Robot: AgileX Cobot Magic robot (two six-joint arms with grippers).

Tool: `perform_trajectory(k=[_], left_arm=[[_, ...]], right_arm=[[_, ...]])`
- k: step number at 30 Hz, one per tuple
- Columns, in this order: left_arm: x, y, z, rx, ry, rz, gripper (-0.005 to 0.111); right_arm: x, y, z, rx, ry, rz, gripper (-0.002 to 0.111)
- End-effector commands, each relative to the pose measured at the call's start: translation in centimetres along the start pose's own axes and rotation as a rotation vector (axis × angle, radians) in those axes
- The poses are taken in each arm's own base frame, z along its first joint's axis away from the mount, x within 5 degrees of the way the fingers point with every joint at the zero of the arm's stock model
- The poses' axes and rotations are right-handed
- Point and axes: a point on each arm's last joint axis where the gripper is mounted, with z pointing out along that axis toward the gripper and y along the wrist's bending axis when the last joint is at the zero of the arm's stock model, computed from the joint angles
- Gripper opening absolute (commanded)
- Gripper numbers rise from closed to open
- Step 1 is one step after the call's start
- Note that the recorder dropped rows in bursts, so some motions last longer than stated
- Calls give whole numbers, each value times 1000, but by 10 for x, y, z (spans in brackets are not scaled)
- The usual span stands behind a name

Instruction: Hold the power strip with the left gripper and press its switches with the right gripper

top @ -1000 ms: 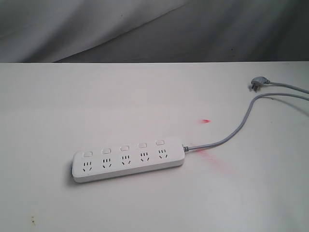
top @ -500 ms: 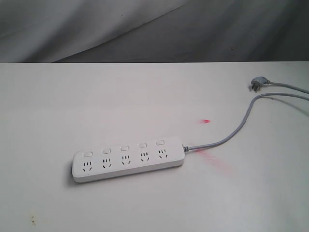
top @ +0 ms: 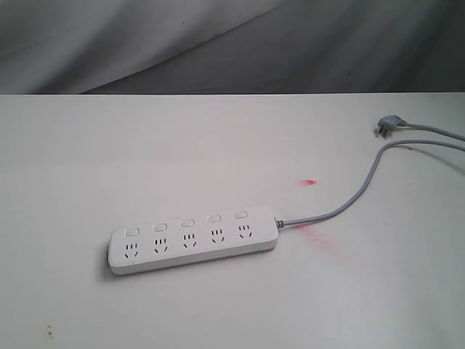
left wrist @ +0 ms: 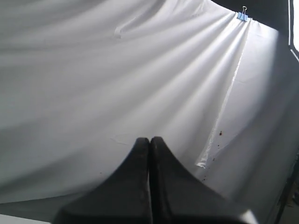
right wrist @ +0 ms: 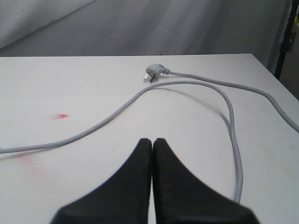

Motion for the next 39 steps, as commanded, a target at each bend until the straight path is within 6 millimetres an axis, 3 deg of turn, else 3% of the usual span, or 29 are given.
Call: perform_trajectory(k=[1,11,19,27,34,36,39], left_arm=[[1,-1,-8,0,-7,7,1],[1,-2,-12,-8,-5,63,1],[8,-8,-18,43,59,6,1],[9,17,-8,-138,-88,394,1],[54,32,-2,-35,-4,434,1],[69,34,-6,16,26,385,1],[108,46,-16,43,99,202,1]], right_arm=[[0,0,0,8,-8,7,0],[0,0,0,8,-8,7,0],[0,0,0,8,-8,7,0],[1,0,0,8,-7,5,0],[1,0,0,8,-7,5,0],[1,0,0,8,-7,5,0],[1,0,0,8,-7,5,0]])
